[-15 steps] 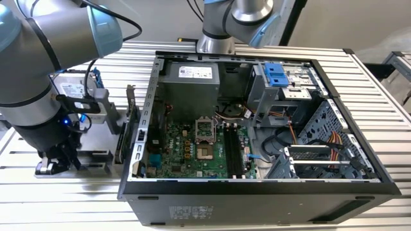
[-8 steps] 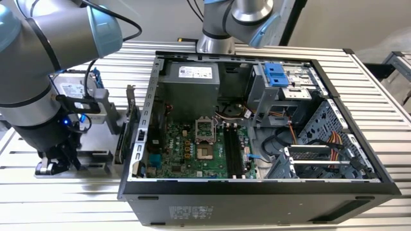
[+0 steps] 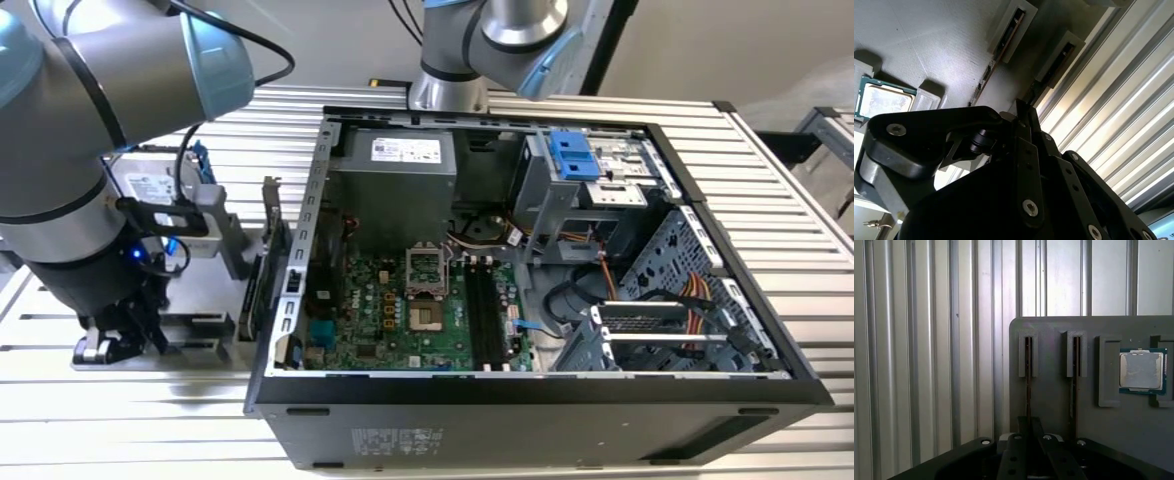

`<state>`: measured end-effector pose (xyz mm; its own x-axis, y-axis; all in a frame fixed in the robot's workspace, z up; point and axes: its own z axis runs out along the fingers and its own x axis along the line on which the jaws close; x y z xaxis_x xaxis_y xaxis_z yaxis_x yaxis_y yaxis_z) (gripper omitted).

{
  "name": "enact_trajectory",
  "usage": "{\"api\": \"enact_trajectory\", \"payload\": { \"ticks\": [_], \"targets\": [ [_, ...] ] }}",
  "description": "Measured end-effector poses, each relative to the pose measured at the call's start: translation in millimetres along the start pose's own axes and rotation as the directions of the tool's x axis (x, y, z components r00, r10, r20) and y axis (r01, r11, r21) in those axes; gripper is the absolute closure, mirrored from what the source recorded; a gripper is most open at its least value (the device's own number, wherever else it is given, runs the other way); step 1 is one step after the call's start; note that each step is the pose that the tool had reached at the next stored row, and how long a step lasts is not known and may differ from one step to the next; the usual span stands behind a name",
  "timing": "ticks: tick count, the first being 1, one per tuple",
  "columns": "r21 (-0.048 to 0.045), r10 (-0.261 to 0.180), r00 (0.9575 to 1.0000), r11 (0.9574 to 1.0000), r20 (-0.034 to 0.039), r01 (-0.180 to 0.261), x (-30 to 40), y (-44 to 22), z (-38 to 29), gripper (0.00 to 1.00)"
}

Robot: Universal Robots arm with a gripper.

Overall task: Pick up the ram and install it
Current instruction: 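Pick up the ram and move it above insertion slot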

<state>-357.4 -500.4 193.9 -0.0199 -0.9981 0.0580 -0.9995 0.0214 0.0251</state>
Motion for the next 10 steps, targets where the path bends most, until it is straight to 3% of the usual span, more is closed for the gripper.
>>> {"api": "enact_trajectory", "payload": {
  "ticks": [10],
  "targets": [
    [-0.0001, 0.000, 1.0000, 1.0000, -0.0001, 0.000, 0.4, 0.2, -6.5, 1.00]
  ]
}}
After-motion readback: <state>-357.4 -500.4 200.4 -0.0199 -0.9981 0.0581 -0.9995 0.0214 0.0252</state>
